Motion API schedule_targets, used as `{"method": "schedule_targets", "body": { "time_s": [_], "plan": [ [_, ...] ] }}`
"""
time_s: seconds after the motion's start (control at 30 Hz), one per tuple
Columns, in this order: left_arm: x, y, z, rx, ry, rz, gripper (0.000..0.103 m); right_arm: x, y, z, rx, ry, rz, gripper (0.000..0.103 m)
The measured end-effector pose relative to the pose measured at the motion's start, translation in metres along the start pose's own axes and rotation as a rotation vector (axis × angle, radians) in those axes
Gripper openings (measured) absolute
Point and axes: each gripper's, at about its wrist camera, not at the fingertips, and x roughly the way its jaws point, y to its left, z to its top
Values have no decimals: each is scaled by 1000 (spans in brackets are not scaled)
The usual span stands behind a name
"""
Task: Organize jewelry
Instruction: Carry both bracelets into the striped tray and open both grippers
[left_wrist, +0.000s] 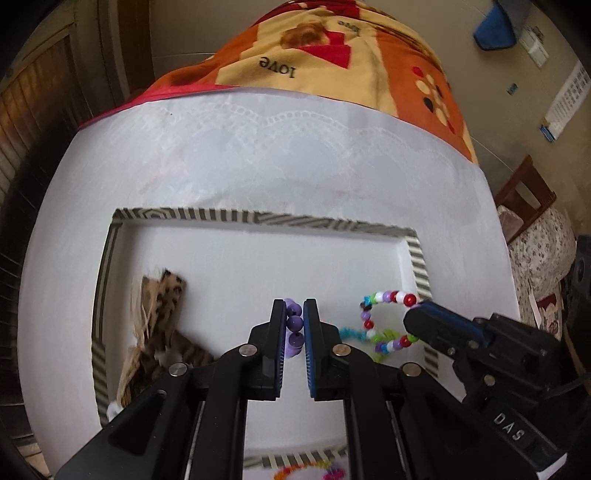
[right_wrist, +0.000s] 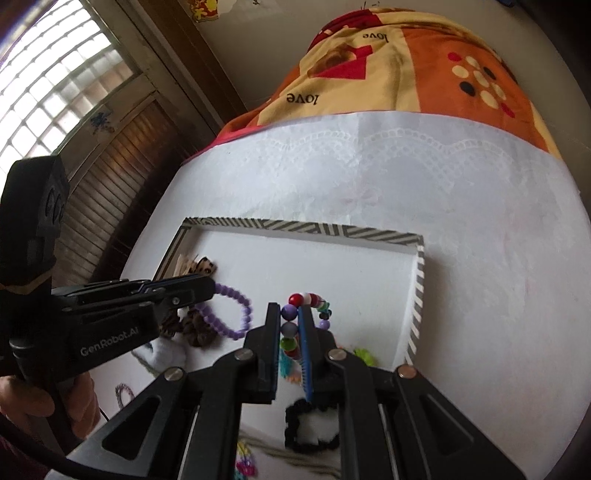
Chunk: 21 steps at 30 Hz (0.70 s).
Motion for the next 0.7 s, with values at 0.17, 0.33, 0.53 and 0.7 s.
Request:
{"method": "schedule_targets", "body": {
  "time_s": [0.17,0.33,0.53,0.7],
  "plan": [
    [20,29,7,-53,14,53,2,23,-17,6,24,11,-46,9],
    [36,63,1,-113,33,114,2,43,-40,1,31,48,-166,9],
    [44,94,-5,-189,37,163,2,57,-41,-7,-15,68,-247,9],
    [45,96,-9,-190,26,167,2,60,-38,-10,-16,63,-240,19]
  ]
}}
